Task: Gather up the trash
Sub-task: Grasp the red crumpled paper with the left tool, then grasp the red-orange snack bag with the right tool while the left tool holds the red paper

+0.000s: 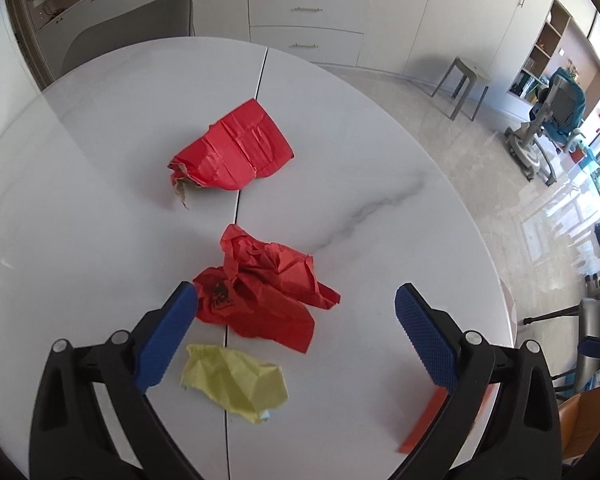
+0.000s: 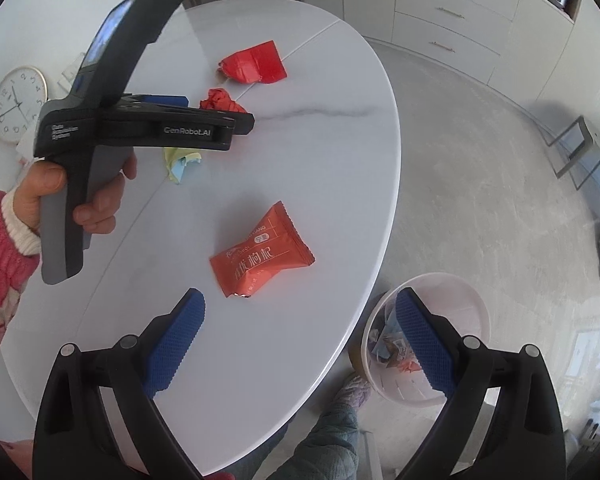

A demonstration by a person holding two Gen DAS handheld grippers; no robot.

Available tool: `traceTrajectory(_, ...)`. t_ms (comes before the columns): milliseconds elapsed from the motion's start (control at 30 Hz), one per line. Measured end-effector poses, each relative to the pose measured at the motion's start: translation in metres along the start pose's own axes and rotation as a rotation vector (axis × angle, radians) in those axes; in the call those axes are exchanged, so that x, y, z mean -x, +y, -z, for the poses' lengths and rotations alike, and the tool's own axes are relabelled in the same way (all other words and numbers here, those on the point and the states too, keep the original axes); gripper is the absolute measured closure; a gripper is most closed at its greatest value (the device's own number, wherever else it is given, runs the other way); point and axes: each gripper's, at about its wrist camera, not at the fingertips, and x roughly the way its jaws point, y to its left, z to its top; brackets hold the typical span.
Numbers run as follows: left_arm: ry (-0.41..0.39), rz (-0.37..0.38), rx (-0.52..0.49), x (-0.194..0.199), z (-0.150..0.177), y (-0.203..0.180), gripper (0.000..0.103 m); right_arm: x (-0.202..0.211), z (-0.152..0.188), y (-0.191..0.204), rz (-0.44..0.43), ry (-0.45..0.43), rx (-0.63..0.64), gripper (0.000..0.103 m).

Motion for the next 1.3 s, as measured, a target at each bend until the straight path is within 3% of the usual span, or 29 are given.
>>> traceTrajectory(200,0.008,-0.050,-0.055,-0.014,-0.003,-0.003,0.023,-0.015,-0.005,0.004,-0.015,0.007,-0.047,0.007)
traceTrajectory(433,0.003,-0.095,-0.090,-0.019,-0.005,0.000,0.045,-0.042,-0.015,-0.001,-0.018,0.032,-0.247,0.007)
traceTrajectory(600,0.003,-0.088,-0.094,-0.020,-0.009,0.010,0.055,-0.045,-0.020,0.008,-0.017,0.026,-0.271,0.007)
traceTrajectory(1033,-0.022,-0.034,-0.144,-0.013,-0.009,0.026,0.068,-0.041,-0.014,0.000,-0.007,0.021,-0.334,0.007)
traceTrajectory(1300,-0.085,-0.023,-0.143,0.015,-0.009,0.020,0.070,-0.047,-0.007,0.006,-0.002,0.034,-0.459,0.007)
